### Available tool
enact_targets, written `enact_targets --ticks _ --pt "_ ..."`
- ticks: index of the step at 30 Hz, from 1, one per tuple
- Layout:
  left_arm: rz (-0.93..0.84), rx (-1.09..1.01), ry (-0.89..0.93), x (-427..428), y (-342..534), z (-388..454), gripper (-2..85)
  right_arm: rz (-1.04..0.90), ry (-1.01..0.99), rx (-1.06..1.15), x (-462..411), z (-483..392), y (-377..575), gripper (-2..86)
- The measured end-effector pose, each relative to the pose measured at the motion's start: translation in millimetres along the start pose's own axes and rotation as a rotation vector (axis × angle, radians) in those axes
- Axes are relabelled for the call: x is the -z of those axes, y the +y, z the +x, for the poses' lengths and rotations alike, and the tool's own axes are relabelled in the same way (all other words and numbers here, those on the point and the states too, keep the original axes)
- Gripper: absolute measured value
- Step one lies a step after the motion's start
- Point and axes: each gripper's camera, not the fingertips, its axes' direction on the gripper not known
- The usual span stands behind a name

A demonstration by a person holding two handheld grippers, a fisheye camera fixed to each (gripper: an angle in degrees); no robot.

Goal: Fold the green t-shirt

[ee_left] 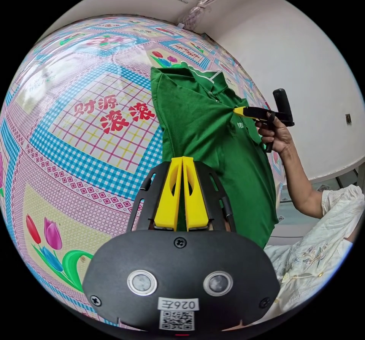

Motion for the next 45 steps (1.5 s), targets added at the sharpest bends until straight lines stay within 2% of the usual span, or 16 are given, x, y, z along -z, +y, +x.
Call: enact_targets --ticks 6,10,12,14,15,17,19,20,21,23,26,30,32,35,41,45 --pt "0.005 0.006 0.015 3 22 0 -1.0 -0.074 0.267 0.094 -17 -41 24 -1.4" --pt "0.017 0.017 0.036 9 39 1 -1.0 0.049 0.176 0.169 -10 -78 53 -1.3" --pt "0.094 0.003 0.083 26 54 7 -1.0 0.218 0.16 0.202 10 -100 79 -1.2" --pt "0.257 -0.043 0.196 66 83 21 -0.9 0.574 0.154 0.298 69 -146 150 -0.9" --pt "0.313 -0.049 0.239 80 93 24 -0.9 0.673 0.149 0.324 87 -160 173 -0.8" --pt "0.605 -0.122 0.449 148 140 47 -0.7 0.936 0.206 0.431 147 -218 260 0.0" --pt "0.819 -0.211 0.497 197 179 73 -0.3 1.011 0.327 0.473 177 -258 310 2.1" --pt "0.911 -0.254 0.455 223 201 92 0.1 1.011 0.425 0.503 188 -283 335 2.1" --pt "0.929 -0.272 0.417 233 210 102 0.4 0.998 0.471 0.522 190 -294 346 2.1" --pt "0.854 -0.322 0.212 255 235 141 -0.2 0.928 0.606 0.517 190 -320 379 -0.1" --pt "0.632 -0.274 -0.025 243 266 167 0.5 0.782 0.614 0.388 175 -309 413 -1.0" --pt "0.462 -0.089 -0.052 205 332 152 9.3 0.616 0.526 0.183 138 -269 461 0.1" --pt "0.399 0.1 -0.043 176 383 130 10.9 0.498 0.482 0.03 108 -237 494 1.5" --pt "0.29 0.254 -0.029 138 430 118 12.1 0.413 0.415 -0.13 81 -205 530 2.5" --pt "0.059 0.171 -0.211 86 450 156 13.1 0.351 0.463 -0.271 53 -184 563 1.0" --pt "0.033 0.13 -0.232 71 448 176 13.8 0.318 0.516 -0.259 38 -184 558 0.9"
